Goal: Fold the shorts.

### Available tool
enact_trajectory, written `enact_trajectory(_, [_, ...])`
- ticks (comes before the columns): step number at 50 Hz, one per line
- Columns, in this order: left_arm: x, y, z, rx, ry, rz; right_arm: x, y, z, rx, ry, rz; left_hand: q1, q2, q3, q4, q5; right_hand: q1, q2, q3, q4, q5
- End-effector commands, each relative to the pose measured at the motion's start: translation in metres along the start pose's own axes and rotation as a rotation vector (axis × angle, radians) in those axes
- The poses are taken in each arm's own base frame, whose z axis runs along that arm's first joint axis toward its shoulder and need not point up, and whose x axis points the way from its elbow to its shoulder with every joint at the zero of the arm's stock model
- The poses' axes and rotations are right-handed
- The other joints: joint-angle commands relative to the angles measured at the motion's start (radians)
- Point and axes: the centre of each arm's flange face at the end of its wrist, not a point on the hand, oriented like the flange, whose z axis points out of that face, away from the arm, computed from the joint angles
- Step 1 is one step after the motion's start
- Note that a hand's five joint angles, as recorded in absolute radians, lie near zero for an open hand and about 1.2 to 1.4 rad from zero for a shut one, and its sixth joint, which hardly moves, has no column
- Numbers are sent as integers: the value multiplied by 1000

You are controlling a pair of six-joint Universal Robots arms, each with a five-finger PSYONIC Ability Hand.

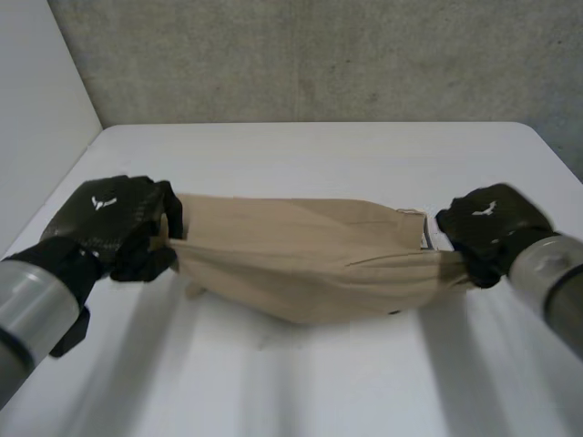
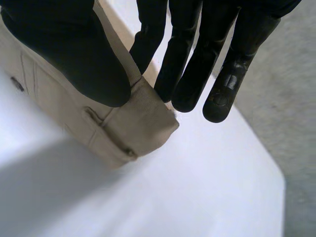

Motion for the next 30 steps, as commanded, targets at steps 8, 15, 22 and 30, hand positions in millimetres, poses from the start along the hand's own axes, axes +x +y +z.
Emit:
enact_trajectory(8, [10,-10,-39,-5,83,-4,22,-28,-67,104,-17,-30,285,202,214,198,275,432,218,202,205,232])
enact_trajectory(15, [3,-22,-35,37,56,-3,24,-28,-65,120,-13,-29,285,202,214,198,275,432,218,202,205,232])
enact_trajectory(22, [0,18,3,-119,61,-29,10,-6,-27,43,-73,-23,285,202,214,198,275,432,218,202,205,232])
enact_trajectory(30, [-7,45,57,-227,62,-46,-1,13,27,6,-94,-16,285,202,214,198,275,432,218,202,205,232])
